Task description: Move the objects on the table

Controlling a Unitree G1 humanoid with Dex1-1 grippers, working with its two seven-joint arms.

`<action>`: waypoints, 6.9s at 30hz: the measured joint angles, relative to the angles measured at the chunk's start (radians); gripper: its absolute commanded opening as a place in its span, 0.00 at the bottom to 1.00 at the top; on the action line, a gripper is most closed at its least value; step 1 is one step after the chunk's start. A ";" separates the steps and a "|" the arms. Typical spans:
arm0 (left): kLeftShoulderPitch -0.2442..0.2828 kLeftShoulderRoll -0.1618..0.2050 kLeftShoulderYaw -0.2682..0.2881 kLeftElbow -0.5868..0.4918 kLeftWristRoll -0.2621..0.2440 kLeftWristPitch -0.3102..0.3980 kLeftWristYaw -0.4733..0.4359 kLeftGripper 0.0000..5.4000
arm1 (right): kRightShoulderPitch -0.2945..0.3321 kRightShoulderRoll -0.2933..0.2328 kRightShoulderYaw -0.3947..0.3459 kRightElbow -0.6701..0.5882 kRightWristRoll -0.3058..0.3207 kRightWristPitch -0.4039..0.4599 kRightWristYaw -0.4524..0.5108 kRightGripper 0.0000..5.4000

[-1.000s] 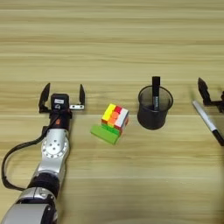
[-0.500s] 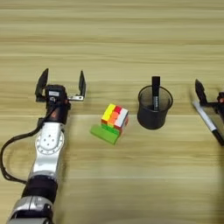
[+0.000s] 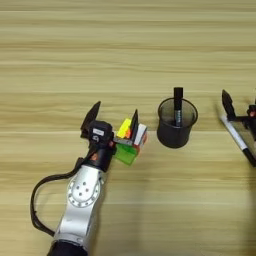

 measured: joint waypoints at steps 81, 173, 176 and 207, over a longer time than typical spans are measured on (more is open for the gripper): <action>-0.023 -0.026 -0.042 0.178 0.033 -0.038 -0.031 0.61 | 0.006 0.009 0.000 -0.023 0.000 0.000 -0.014 1.00; -0.103 0.045 0.224 0.286 0.037 -0.154 0.181 1.00 | 0.190 0.024 0.084 -0.559 0.011 0.025 0.052 1.00; -0.095 0.047 0.220 0.268 0.036 -0.153 0.172 1.00 | 0.238 0.023 0.120 -0.661 0.033 0.066 0.083 1.00; -0.089 0.033 0.204 0.255 0.044 -0.137 0.196 1.00 | 0.391 -0.027 0.639 -0.837 -0.037 0.338 0.389 1.00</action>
